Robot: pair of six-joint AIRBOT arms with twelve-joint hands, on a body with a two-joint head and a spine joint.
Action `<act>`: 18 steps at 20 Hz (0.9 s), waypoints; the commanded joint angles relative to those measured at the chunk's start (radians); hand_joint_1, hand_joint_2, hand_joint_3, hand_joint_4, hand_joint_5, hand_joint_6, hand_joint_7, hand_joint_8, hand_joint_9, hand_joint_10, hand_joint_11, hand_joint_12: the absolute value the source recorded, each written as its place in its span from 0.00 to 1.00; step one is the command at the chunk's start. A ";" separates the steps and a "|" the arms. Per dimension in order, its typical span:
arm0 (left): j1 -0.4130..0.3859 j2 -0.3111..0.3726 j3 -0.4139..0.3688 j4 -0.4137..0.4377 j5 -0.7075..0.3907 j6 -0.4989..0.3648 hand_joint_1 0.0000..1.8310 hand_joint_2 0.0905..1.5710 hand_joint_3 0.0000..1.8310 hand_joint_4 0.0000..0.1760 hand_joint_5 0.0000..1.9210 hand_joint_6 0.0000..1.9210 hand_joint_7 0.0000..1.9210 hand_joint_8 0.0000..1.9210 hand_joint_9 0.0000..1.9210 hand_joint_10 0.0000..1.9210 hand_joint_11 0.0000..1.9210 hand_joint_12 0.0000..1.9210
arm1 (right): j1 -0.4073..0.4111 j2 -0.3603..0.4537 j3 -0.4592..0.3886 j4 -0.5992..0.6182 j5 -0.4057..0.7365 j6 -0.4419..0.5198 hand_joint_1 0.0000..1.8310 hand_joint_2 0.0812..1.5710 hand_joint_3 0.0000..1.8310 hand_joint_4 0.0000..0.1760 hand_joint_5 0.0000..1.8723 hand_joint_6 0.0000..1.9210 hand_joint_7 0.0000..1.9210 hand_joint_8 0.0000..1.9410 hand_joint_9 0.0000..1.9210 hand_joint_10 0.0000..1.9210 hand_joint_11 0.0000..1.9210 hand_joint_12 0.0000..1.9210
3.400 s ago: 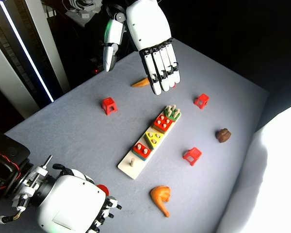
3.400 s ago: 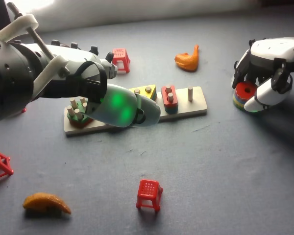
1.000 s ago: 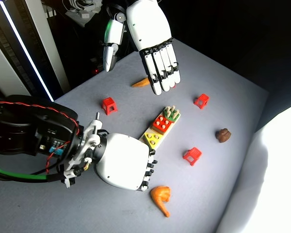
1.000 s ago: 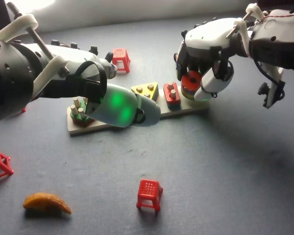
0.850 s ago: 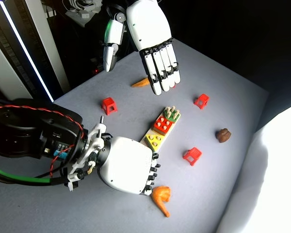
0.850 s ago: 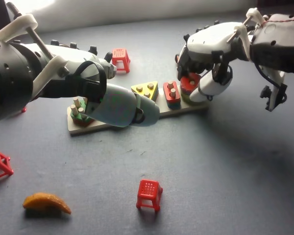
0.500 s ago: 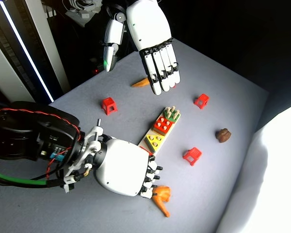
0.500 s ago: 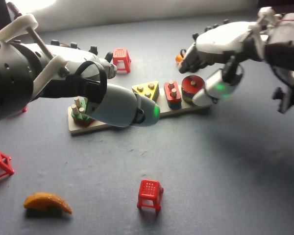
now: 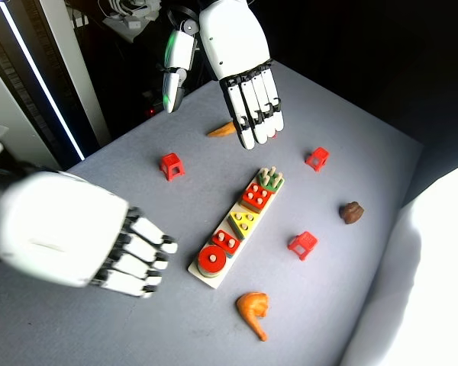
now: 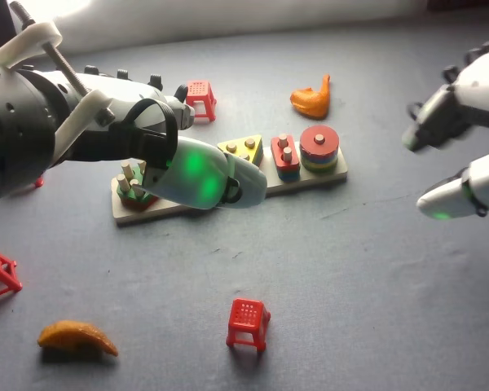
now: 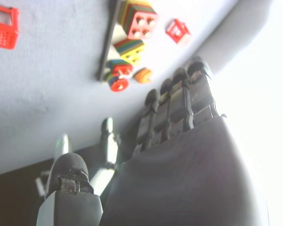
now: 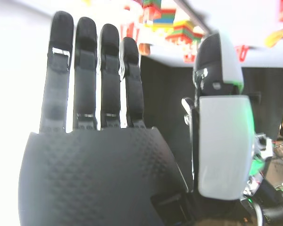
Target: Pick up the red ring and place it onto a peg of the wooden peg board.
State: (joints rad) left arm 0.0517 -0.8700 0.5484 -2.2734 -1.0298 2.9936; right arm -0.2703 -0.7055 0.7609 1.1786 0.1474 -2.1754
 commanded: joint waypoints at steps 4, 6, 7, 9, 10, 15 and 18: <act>-0.015 0.000 0.002 0.060 0.030 -0.001 0.00 0.65 0.00 0.00 0.02 0.00 0.00 0.00 0.00 0.00 0.00 0.00 | 0.027 0.111 -0.070 -0.012 0.043 -0.016 0.33 0.87 0.02 0.00 0.70 1.00 0.75 1.00 0.78 1.00 0.88 1.00; -0.015 0.000 0.003 0.060 0.030 -0.001 0.00 0.65 0.00 0.00 0.03 0.01 0.01 0.00 0.00 0.00 0.00 0.00 | 0.033 0.177 -0.089 -0.012 0.045 -0.052 0.54 0.89 0.00 0.00 0.72 1.00 0.74 1.00 0.76 1.00 0.84 1.00; -0.015 0.000 0.003 0.060 0.030 -0.001 0.00 0.65 0.00 0.00 0.03 0.00 0.01 0.00 0.00 0.00 0.00 0.00 | 0.031 0.194 -0.091 -0.012 0.054 -0.066 0.49 0.91 0.01 0.00 0.71 1.00 0.74 1.00 0.77 1.00 0.84 1.00; -0.016 0.000 0.005 0.061 0.030 0.000 0.00 0.65 0.00 0.00 0.01 0.00 0.00 0.00 0.00 0.00 0.00 0.00 | 0.026 0.218 -0.088 -0.012 0.073 -0.080 0.48 0.90 0.00 0.00 0.69 1.00 0.73 1.00 0.76 1.00 0.84 1.00; -0.016 0.000 0.005 0.061 0.030 0.000 0.00 0.66 0.00 0.00 0.01 0.00 0.00 0.00 0.00 0.00 0.00 0.00 | 0.027 0.221 -0.084 -0.012 0.073 -0.084 0.47 0.90 0.00 0.00 0.67 1.00 0.72 1.00 0.76 1.00 0.85 1.00; -0.019 0.002 0.003 0.058 0.030 0.001 0.00 0.66 0.00 0.00 0.02 0.00 0.01 0.00 0.00 0.00 0.00 0.00 | 0.052 0.207 -0.058 -0.012 0.064 -0.093 0.33 0.87 0.00 0.00 0.56 1.00 0.59 1.00 0.64 1.00 0.79 1.00; -0.019 0.002 0.002 0.058 0.030 0.001 0.00 0.66 0.00 0.00 0.03 0.01 0.01 0.00 0.00 0.00 0.00 0.00 | 0.056 0.181 -0.031 -0.012 0.053 -0.053 0.27 0.86 0.00 0.00 0.56 1.00 0.59 1.00 0.64 1.00 0.77 1.00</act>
State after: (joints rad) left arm 0.0437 -0.8696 0.5503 -2.2761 -1.0306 2.9940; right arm -0.2268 -0.5297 0.7273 1.1786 0.1509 -2.2364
